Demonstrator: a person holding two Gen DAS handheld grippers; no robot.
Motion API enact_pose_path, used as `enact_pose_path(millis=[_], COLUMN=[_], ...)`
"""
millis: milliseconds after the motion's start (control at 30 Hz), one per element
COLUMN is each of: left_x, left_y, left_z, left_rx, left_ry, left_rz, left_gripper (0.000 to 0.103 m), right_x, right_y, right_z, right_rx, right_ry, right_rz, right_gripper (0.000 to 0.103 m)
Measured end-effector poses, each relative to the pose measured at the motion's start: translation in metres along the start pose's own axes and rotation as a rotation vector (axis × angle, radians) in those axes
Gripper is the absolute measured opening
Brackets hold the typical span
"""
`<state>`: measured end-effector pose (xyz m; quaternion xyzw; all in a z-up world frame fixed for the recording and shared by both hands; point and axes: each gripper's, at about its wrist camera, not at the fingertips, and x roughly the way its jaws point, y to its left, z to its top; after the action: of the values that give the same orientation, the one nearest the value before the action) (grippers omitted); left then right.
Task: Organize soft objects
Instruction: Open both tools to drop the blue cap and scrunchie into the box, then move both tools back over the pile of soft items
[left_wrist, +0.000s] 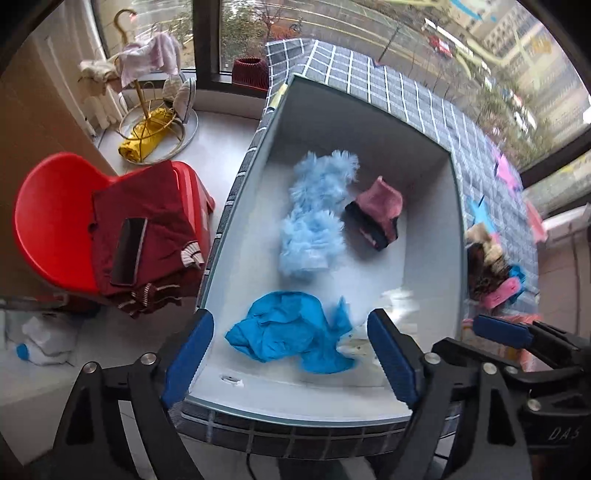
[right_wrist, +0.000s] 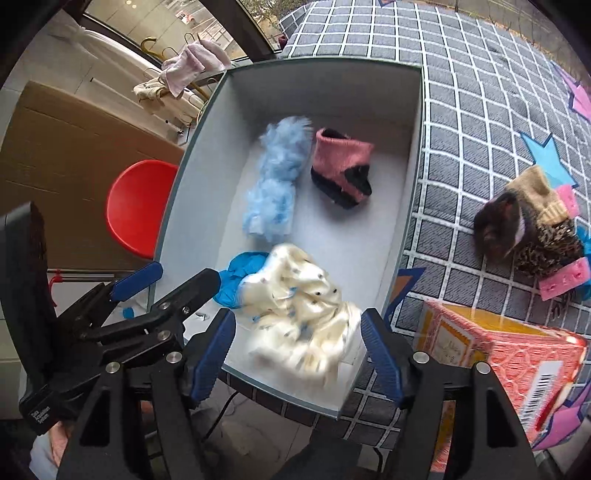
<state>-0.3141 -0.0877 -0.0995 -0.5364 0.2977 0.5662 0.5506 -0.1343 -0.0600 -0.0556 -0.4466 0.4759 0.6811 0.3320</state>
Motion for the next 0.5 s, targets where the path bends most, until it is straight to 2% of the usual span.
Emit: enact_pose_path(millis=[33,67,133,333,500], left_x=[-0.002,-0.005,-0.010,-0.021,-0.027], left_y=[0.001,0.001,-0.001,-0.015,-0.043], left_z=[0.001,0.001,0.002,0.005,0.013], left_rx=[-0.015,-0.023,-0.015,0.002,0.047], left_ry=[-0.002,-0.006,-0.010,-0.005,0.011], left_rz=[-0.014,-0.017,-0.011,-0.030,-0.050], left_gripper=[0.091,0.091,0.091,0.091,0.091], right_x=[-0.003,-0.007,-0.015,-0.040,-0.059], right_y=[-0.002,-0.008,-0.013,-0.013,-0.024], right_z=[0.001,-0.003,-0.004,-0.004,-0.005], right_rx=[0.008,0.018,0.053,0.070,0.099], right_ry=[-0.005,-0.010,-0.021,-0.057,-0.082], right_rz=[-0.022,-0.012,0.039,0.072,0.084], right_gripper=[0.097,0.101,0.101,0.101,0.102])
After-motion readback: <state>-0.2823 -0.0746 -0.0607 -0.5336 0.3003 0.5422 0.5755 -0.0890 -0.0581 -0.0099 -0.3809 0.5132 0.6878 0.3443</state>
